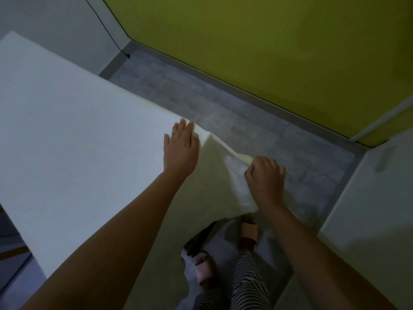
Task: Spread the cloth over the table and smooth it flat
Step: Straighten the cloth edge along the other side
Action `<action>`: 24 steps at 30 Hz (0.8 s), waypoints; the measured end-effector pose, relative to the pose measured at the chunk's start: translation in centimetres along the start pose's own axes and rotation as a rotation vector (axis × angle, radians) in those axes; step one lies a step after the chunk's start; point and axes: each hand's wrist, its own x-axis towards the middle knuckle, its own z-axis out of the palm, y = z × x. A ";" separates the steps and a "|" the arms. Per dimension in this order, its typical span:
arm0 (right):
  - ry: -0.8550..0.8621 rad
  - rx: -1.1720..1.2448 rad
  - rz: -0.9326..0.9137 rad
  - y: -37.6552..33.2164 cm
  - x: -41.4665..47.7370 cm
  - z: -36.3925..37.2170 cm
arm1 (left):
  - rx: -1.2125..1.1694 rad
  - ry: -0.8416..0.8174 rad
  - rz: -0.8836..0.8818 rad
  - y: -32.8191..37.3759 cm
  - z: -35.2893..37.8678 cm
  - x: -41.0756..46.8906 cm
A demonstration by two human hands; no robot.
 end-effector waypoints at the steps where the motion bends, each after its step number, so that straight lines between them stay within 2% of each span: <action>1: 0.000 -0.002 -0.023 -0.4 -0.8 0.1 | 0.012 -0.009 0.010 0.2 -0.1 -0.1; 4: -0.037 0.021 -0.020 -2.1 -2.7 0.7 | 0.033 -0.028 0.101 1.0 -0.2 -0.4; 7: -0.145 0.067 0.096 -3.2 -3.0 1.6 | 0.052 -0.057 0.191 1.7 0.1 -0.4; 12: -0.303 0.014 0.216 -0.9 0.0 2.1 | 0.066 -0.049 0.229 1.1 0.5 -0.2; 17: -0.340 0.028 0.179 4.1 -1.0 2.5 | 0.055 -0.006 0.223 1.0 1.0 -0.3; 20: -0.382 0.107 0.183 3.8 -3.0 3.2 | 0.056 -0.001 0.224 0.9 1.1 -0.2; 24: -0.378 0.199 0.282 1.8 -4.3 3.6 | 0.049 0.012 0.232 1.1 1.1 -0.2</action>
